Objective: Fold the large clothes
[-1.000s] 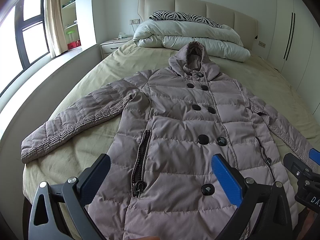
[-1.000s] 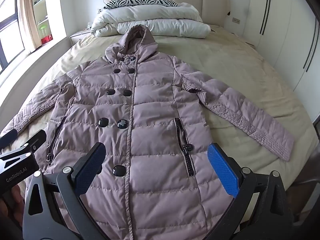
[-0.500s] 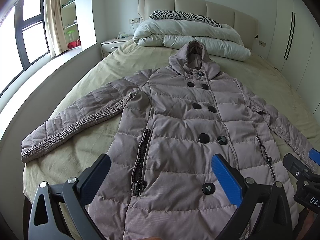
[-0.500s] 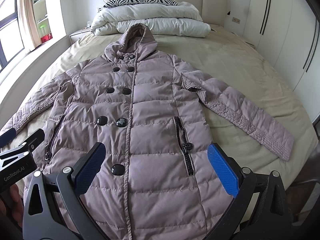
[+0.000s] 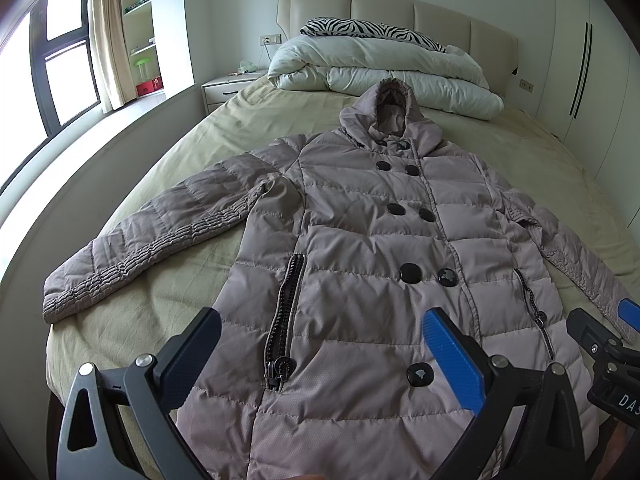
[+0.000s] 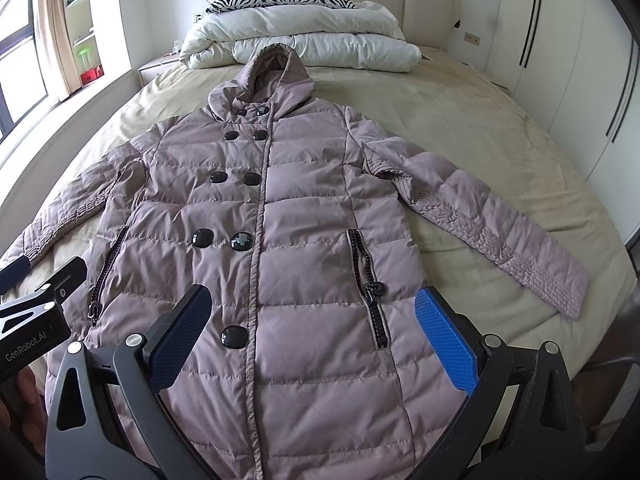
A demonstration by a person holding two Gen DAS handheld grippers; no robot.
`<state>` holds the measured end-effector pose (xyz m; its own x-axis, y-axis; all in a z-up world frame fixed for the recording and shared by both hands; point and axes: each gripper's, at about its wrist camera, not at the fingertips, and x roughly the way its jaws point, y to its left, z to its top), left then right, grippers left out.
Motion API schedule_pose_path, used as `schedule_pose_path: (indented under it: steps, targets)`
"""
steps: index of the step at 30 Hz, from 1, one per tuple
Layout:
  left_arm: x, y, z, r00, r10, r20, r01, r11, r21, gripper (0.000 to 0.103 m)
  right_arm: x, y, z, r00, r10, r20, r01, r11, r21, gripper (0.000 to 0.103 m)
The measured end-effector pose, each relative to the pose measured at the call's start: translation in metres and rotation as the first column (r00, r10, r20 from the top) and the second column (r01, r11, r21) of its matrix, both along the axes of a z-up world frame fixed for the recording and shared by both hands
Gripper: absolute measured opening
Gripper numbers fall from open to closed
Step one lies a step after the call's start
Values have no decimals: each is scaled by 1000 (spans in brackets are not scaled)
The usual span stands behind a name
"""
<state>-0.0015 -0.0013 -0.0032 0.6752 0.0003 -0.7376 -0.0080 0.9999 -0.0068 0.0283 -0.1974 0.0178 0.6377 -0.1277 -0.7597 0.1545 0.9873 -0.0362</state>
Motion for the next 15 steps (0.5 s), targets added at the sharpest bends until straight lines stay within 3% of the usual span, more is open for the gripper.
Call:
schedule_pose_path:
  steps: [15]
  targets:
    - [0, 1, -1, 1000, 0, -3, 0, 1000, 1, 103, 0, 1, -2, 1000, -1, -3, 1, 1000, -2, 103]
